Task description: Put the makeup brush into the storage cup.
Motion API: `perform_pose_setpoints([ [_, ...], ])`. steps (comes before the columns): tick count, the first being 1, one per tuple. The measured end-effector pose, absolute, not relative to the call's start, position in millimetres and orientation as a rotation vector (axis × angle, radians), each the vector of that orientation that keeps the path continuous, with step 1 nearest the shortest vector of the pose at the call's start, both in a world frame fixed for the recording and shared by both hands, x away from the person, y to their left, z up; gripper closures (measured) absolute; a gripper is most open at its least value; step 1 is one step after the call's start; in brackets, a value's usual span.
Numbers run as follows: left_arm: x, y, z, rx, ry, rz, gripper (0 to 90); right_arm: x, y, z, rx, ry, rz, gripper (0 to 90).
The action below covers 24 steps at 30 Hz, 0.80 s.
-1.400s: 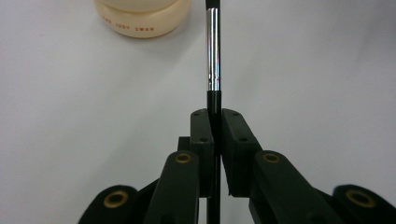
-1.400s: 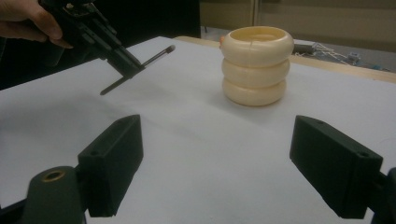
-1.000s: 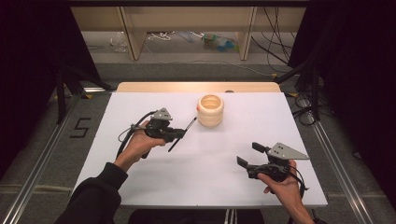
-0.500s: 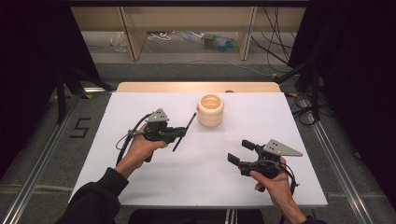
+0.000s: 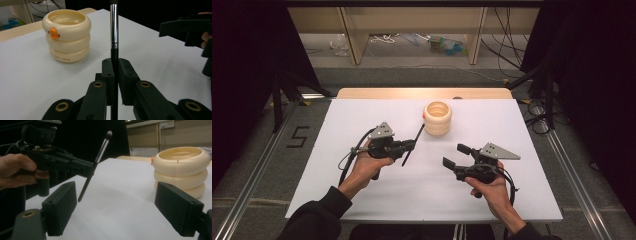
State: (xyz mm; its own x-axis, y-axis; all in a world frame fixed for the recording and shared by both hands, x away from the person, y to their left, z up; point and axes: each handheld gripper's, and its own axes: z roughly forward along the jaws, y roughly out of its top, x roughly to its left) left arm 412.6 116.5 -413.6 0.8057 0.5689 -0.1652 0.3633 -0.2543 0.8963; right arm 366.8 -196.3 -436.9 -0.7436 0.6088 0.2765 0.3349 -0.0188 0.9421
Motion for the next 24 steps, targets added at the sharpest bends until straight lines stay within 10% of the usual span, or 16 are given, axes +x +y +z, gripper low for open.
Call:
perform_pose_setpoints([
  [24, 398.4, 105.3, -419.1, 1.825, 0.715, 0.200, 83.6, 396.3, -162.0, -437.2, 1.052, 2.028, 2.020, 40.8],
])
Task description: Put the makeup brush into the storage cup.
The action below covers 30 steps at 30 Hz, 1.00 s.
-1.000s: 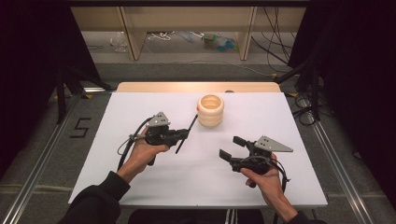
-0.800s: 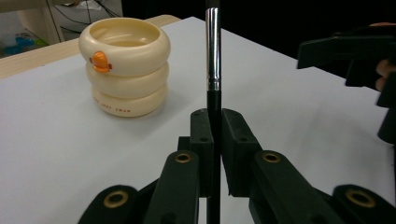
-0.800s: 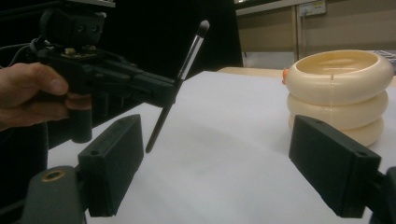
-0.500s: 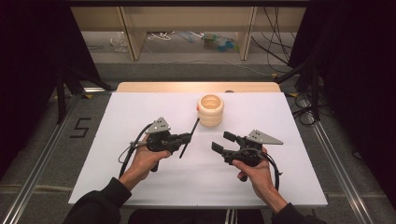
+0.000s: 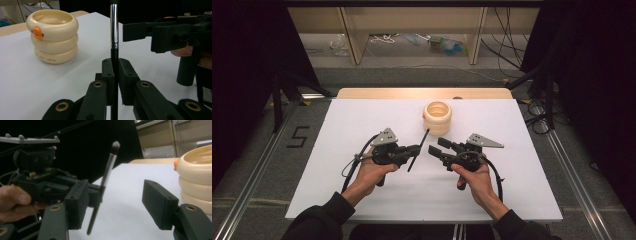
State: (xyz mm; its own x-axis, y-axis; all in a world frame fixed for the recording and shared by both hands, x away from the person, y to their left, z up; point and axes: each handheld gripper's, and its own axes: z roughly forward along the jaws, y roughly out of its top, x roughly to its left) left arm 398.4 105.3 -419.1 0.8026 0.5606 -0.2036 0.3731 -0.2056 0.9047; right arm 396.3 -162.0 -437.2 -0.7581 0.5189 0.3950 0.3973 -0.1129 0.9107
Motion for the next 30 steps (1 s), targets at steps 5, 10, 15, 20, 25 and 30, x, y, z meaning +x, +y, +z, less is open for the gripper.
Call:
perform_pose_setpoints([
  [5, 396.9, 102.6, -419.0, 1.828, 0.706, 0.202, 83.6, 399.3, -155.5, -436.1, 1.056, 2.033, 2.040, 44.5],
  [10, 395.5, 100.8, -418.7, 1.829, 0.698, 0.207, 83.6, 401.9, -151.3, -436.0, 1.067, 2.028, 2.078, 49.1],
  [15, 393.3, 98.0, -418.0, 1.822, 0.693, 0.205, 83.6, 404.6, -150.1, -436.9, 1.095, 2.017, 2.117, 55.1],
  [20, 392.3, 96.2, -417.9, 1.822, 0.687, 0.199, 83.6, 406.3, -148.8, -436.9, 1.106, 2.005, 2.154, 60.0],
  [25, 391.3, 94.9, -417.3, 1.819, 0.681, 0.200, 83.6, 407.3, -147.3, -437.9, 1.109, 2.009, 2.168, 64.1],
  [30, 390.5, 93.9, -417.5, 1.823, 0.674, 0.194, 83.6, 407.1, -145.7, -437.8, 1.128, 2.016, 2.180, 68.5],
])
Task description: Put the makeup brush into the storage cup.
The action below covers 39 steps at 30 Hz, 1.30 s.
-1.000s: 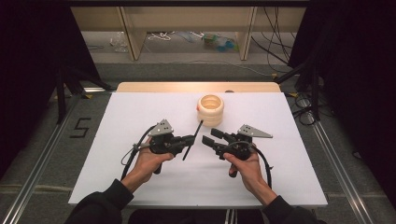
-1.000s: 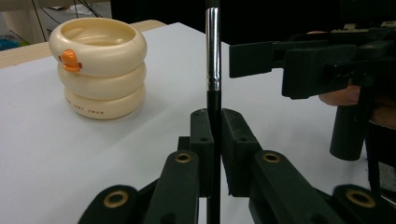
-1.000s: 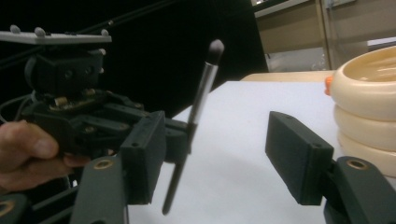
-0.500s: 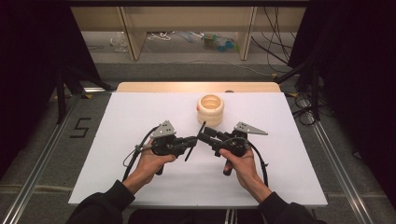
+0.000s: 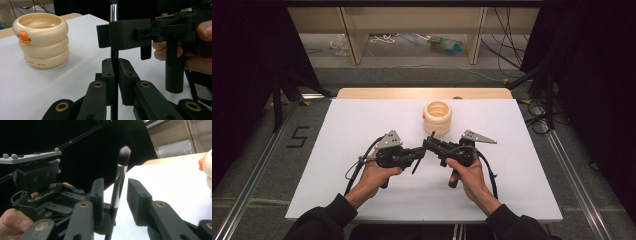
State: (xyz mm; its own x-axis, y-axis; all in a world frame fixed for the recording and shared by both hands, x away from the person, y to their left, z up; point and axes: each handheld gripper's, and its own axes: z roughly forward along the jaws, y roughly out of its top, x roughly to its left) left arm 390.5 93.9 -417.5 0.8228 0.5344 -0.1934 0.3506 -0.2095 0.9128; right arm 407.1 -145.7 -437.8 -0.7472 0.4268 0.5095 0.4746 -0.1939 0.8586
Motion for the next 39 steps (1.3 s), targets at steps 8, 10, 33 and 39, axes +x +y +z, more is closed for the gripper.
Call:
perform_pose_setpoints([
  [8, 388.7, 91.9, -417.3, 1.819, 0.672, 0.190, 83.6, 408.0, -145.1, -439.2, -1.104, -1.963, -2.124, 72.8],
  [10, 388.5, 91.4, -417.0, 1.821, 0.667, 0.188, 83.6, 408.1, -144.5, -439.4, -1.099, -1.959, -2.124, 73.9],
  [33, 386.2, 93.8, -416.2, 1.818, 0.668, 0.176, 60.0, 409.2, -149.4, -436.6, -1.089, -1.970, -2.141, 83.9],
  [39, 383.2, 102.5, -423.4, 1.837, 0.639, 0.180, 50.6, 411.2, -153.3, -435.8, -1.085, -2.014, -2.162, 83.9],
])
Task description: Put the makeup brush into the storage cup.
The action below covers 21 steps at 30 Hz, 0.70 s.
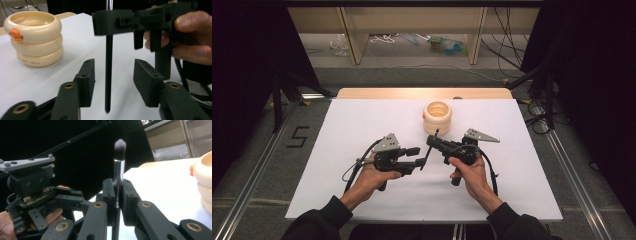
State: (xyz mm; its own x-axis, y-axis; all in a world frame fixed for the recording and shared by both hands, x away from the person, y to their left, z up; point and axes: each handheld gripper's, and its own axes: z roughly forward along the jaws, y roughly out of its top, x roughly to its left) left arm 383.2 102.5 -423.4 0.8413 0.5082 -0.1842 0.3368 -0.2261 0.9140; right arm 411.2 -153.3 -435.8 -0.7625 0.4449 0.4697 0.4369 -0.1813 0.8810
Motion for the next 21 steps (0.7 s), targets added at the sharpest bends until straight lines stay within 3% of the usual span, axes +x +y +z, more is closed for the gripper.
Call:
perform_pose_setpoints([
  [11, 367.6, 125.2, -430.5, 1.836, 0.635, 0.308, 33.0, 410.0, -154.3, -426.0, 0.982, 2.044, 2.035, 83.9],
  [21, 363.7, 141.0, -436.0, 1.847, 0.660, 0.422, 30.4, 411.8, -159.0, -420.2, 0.930, 2.045, 1.953, 83.8],
])
